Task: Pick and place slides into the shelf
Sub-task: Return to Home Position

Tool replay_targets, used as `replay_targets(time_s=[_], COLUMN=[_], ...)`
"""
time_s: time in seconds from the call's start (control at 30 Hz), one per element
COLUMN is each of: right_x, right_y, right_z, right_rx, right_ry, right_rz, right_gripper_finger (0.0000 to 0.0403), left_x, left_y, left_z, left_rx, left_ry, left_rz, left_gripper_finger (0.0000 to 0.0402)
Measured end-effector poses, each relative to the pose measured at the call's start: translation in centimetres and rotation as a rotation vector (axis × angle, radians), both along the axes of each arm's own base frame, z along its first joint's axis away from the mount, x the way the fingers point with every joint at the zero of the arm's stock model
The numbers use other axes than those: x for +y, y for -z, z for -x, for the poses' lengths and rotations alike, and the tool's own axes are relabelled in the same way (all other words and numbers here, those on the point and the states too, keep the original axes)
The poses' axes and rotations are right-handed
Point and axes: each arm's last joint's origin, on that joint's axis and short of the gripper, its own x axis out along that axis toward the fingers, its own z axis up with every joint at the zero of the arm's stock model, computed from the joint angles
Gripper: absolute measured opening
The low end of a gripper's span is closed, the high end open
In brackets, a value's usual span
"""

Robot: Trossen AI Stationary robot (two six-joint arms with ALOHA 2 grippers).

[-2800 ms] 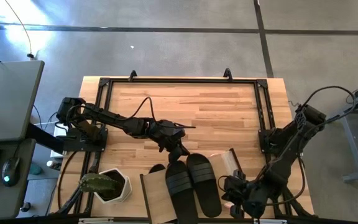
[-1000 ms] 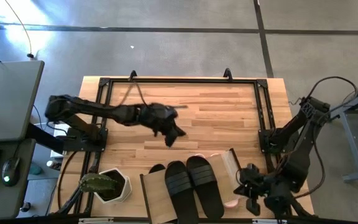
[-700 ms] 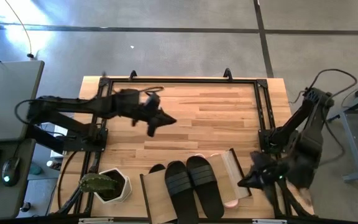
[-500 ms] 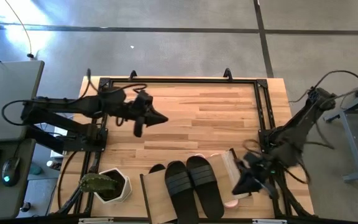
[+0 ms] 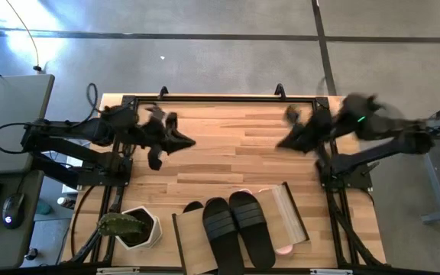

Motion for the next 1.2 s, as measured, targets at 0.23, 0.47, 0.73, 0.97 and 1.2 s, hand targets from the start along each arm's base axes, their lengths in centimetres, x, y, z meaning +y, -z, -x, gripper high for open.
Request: replay_targets(time_s=[0.23,0.47,0.73,0.97,1.2], right_x=[-1.8,-2.0,-2.3,-2.5,-2.7], right_y=[-4.8,-3.2,2.2,5.7,8.5], right_z=[7.0,11.4,15.2,17.9,19.8], right_rx=[-0.033,-0.075,-0.209,-0.255,-0.36], right_ry=[0.221,0.238,0.303,0.334,0.358], right_rz=[0.118,0.058,-0.078,-0.176,-0.236], right_gripper_finger=[0.0,0.0,0.0,0.0,0.0], left_x=[0.0,-0.1,-0.2,-0.3,-0.3], left_y=[-2.8,-3.1,-0.4,1.8,4.7], left_z=[5.1,10.2,13.1,15.6,17.9], left_rx=[-0.156,-0.134,-0.126,-0.18,-0.236], left_ry=[-0.137,-0.217,-0.238,-0.254,-0.308], left_rz=[-0.105,-0.103,-0.1,-0.077,-0.03], left_gripper_finger=[0.0,0.0,0.0,0.0,0.0])
